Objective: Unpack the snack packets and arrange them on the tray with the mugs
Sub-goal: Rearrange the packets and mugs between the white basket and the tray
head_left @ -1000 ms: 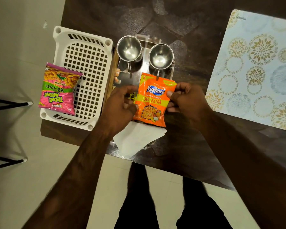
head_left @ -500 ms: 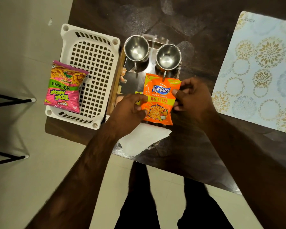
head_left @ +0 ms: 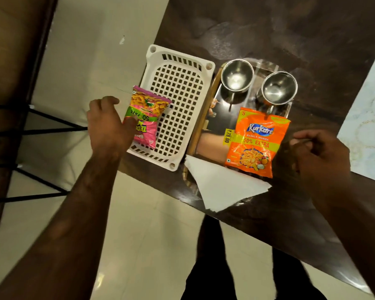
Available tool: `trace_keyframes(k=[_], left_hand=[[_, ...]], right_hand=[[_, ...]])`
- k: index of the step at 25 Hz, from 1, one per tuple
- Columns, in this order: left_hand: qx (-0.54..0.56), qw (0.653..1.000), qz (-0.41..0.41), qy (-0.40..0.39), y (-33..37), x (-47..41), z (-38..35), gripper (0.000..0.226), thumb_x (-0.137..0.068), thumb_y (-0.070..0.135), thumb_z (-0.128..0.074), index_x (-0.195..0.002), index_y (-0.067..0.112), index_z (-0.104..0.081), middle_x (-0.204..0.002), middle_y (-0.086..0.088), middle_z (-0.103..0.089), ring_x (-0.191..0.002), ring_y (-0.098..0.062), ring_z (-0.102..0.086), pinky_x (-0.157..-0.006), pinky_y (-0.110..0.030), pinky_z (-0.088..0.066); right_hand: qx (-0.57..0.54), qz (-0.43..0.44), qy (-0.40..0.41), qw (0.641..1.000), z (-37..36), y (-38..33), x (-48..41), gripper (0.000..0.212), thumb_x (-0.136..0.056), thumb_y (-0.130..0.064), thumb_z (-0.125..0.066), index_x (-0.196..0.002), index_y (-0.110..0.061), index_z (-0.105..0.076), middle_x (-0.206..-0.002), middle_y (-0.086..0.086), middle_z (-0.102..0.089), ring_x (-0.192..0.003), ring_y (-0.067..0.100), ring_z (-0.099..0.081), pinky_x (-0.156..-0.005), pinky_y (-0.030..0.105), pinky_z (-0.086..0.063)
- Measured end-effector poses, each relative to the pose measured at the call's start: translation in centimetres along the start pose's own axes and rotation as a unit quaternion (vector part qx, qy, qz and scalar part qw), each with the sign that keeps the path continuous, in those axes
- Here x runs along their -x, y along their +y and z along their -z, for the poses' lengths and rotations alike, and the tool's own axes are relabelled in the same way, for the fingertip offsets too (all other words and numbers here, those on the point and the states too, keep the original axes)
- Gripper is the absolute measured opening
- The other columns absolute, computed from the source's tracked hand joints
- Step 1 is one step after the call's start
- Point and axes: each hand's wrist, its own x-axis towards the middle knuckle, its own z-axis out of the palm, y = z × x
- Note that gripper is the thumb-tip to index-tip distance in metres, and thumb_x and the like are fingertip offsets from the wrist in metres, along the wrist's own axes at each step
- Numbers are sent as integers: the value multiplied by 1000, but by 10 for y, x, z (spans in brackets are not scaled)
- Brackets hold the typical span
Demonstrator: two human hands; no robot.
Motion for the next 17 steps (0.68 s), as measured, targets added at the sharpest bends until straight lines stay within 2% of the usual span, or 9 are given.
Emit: trace_keyframes(k=[2,3,5,7,10,11,14,17], left_hand=[[8,997,33,-67,-1,-8,-7,71,-83,44,-75,-139,11,-48,-137,-14,-53,-126,-33,-52,-103,-50,-47],[25,995,41,-88,0,-9,-11,71,-83,47,-74,-138,11,-49,-134,-14,-58,-122,-32,-56,-100,-51,-49],[38,994,38,-94,2,-9,-16,62,-82,47,-73,-130,12,-56,-125,-12,-65,-113,-31,-63,-94,-52,-53],[48,994,25,-91,3,-7,-17,52,-82,45,-73,-122,12,-64,-117,-12,-69,-107,-32,-65,-90,-50,-55],[69,993,-8,-98,7,2,-15,45,-84,41,-73,-118,12,-68,-113,-13,-69,-106,-31,-64,-91,-49,-54],[81,991,-18,-102,8,5,-12,46,-84,40,-73,-121,13,-66,-116,-11,-68,-109,-30,-63,-93,-47,-53],[199,967,-27,-155,17,19,2,42,-87,37,-72,-122,20,-56,-118,-2,-71,-108,-21,-68,-92,-40,-55],[295,931,-55,-209,34,34,17,43,-82,35,-78,-113,25,-50,-102,-3,-76,-90,-19,-75,-81,-48,-62]], right_hand=[[-2,17,-40,999,-8,-8,6,15,-89,-26,-64,-85,-40,-68,-65,1,-63,-43,4,-58,-43,15,-45],[-6,24,-67,997,-15,-11,9,19,-92,-21,-64,-85,-38,-67,-60,-3,-62,-44,3,-58,-44,16,-46],[-8,35,-113,993,-27,-18,16,18,-94,-18,-64,-87,-35,-67,-58,-8,-59,-49,5,-58,-50,29,-51],[7,62,-145,987,-38,-26,22,13,-93,-20,-65,-91,-32,-67,-62,-3,-59,-55,18,-58,-56,41,-55],[12,83,-185,979,-51,-39,29,17,-93,-18,-65,-90,-34,-67,-61,0,-53,-60,34,-57,-61,51,-55],[8,80,-197,977,-55,-42,30,19,-94,-16,-65,-89,-34,-68,-59,-3,-50,-60,35,-54,-62,54,-54],[3,84,-227,970,-63,-54,30,21,-93,-13,-67,-87,-33,-68,-60,-5,-51,-60,27,-56,-62,50,-53],[-21,106,-238,965,-67,-65,31,22,-90,-17,-73,-101,-33,-64,-79,-2,-62,-71,20,-62,-62,38,-52]])
